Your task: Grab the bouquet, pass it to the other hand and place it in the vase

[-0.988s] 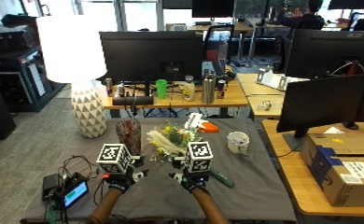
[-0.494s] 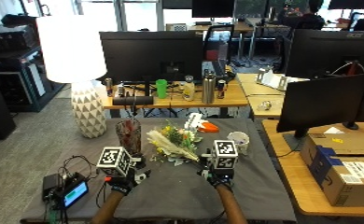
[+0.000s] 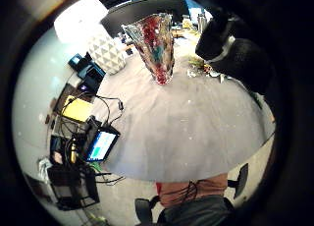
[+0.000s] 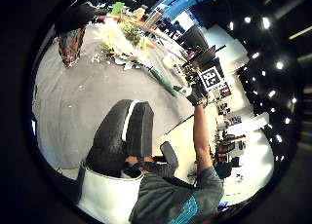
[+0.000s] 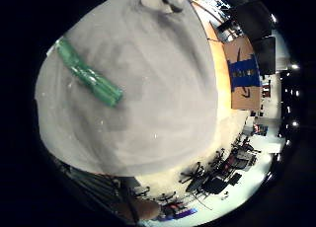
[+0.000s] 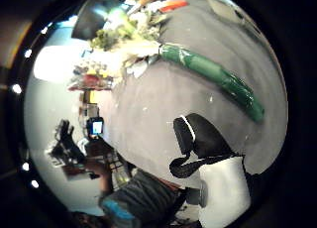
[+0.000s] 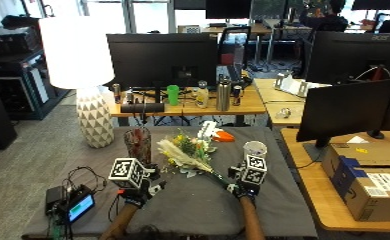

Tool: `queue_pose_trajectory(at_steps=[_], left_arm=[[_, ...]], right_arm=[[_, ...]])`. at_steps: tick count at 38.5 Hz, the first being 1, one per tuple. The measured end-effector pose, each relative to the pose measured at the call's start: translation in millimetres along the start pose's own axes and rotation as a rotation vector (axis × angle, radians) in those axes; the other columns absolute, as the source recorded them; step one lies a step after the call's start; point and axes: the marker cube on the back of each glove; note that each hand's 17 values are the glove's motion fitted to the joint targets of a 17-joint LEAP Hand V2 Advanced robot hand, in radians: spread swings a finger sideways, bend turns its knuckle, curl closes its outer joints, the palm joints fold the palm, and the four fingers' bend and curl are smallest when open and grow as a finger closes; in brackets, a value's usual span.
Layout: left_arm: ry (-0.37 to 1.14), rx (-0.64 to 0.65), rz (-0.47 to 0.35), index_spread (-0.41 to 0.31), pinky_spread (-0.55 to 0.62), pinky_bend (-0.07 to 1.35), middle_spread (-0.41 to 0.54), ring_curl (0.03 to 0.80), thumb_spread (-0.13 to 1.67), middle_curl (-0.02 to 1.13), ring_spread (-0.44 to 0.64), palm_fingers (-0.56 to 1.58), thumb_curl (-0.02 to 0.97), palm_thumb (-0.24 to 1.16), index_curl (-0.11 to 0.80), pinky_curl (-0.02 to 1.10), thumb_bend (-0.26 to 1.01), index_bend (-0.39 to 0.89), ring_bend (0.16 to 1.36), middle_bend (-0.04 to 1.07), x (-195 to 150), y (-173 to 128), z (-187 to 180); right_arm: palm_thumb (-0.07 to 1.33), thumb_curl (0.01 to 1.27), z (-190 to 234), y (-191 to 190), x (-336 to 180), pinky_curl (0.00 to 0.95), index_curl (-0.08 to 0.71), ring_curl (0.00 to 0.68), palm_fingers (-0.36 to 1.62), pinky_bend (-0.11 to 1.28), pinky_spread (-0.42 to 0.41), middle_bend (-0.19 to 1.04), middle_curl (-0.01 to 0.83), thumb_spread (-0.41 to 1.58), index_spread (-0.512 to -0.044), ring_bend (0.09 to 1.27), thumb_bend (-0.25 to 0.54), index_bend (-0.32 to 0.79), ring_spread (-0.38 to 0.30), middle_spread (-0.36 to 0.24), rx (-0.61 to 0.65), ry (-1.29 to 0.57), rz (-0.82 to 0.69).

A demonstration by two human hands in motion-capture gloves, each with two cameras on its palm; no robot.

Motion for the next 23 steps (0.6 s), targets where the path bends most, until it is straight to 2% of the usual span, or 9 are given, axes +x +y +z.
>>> queue_pose_trajectory(at_steps=[7, 12, 14, 18, 20, 23], left_arm=[[0.010, -0.016, 0.006, -0.134, 0.23, 0.37, 0.036, 0.314, 1.06, 0.27, 0.14, 0.53, 0.262, 0.18, 0.369, 0.38, -0.02, 0.16, 0.49, 0.15, 3.8, -4.2, 8.6], [0.016, -0.031, 0.003, -0.134, 0.23, 0.37, 0.036, 0.317, 1.06, 0.27, 0.14, 0.53, 0.266, 0.18, 0.371, 0.39, -0.02, 0.16, 0.49, 0.15, 4.2, -6.8, 17.0], [0.017, -0.038, 0.001, -0.134, 0.23, 0.37, 0.036, 0.317, 1.06, 0.27, 0.14, 0.53, 0.268, 0.18, 0.372, 0.39, -0.02, 0.16, 0.49, 0.15, 3.7, -7.4, 20.1], [0.023, -0.046, -0.002, -0.134, 0.23, 0.37, 0.037, 0.319, 1.06, 0.27, 0.14, 0.53, 0.270, 0.19, 0.373, 0.39, -0.02, 0.16, 0.49, 0.15, 3.6, -8.6, 24.6], [0.029, -0.049, -0.003, -0.134, 0.23, 0.37, 0.037, 0.320, 1.07, 0.27, 0.14, 0.53, 0.271, 0.19, 0.374, 0.39, -0.02, 0.16, 0.49, 0.15, 4.2, -8.3, 25.3], [0.037, -0.048, 0.001, -0.134, 0.23, 0.37, 0.037, 0.321, 1.07, 0.27, 0.14, 0.53, 0.272, 0.19, 0.375, 0.39, -0.02, 0.16, 0.49, 0.15, 4.5, -8.6, 26.2]], right_arm=[[0.70, 0.33, 28.2, -9.5, 8.4, 0.390, 0.193, 0.246, -0.07, 0.60, 0.290, 0.17, 0.281, 1.07, -0.389, 0.27, -0.019, 0.08, 0.215, 0.104, -0.078, -0.043, 0.054], [0.71, 0.33, 5.7, 35.4, -9.9, 0.393, 0.179, 0.250, -0.08, 0.62, 0.288, 0.18, 0.281, 1.07, -0.390, 0.28, -0.016, 0.09, 0.218, 0.108, -0.178, -0.078, 0.084], [0.74, 0.34, 7.3, 42.0, -13.0, 0.391, 0.175, 0.252, -0.08, 0.62, 0.286, 0.18, 0.284, 1.07, -0.390, 0.28, -0.007, 0.09, 0.218, 0.109, -0.238, -0.096, 0.089], [0.81, 0.36, 15.5, 43.5, -15.1, 0.378, 0.197, 0.252, 0.01, 0.57, 0.285, 0.21, 0.298, 1.10, -0.383, 0.27, 0.018, 0.16, 0.211, 0.102, -0.300, -0.115, 0.121], [0.86, 0.37, 17.3, 42.9, -16.8, 0.351, 0.237, 0.244, 0.15, 0.50, 0.285, 0.24, 0.307, 1.12, -0.381, 0.27, 0.042, 0.26, 0.202, 0.079, -0.286, -0.121, 0.130], [0.89, 0.38, 20.7, 38.2, -17.1, 0.327, 0.276, 0.233, 0.23, 0.42, 0.284, 0.23, 0.311, 1.16, -0.373, 0.23, 0.053, 0.36, 0.190, 0.062, -0.245, -0.111, 0.147]])
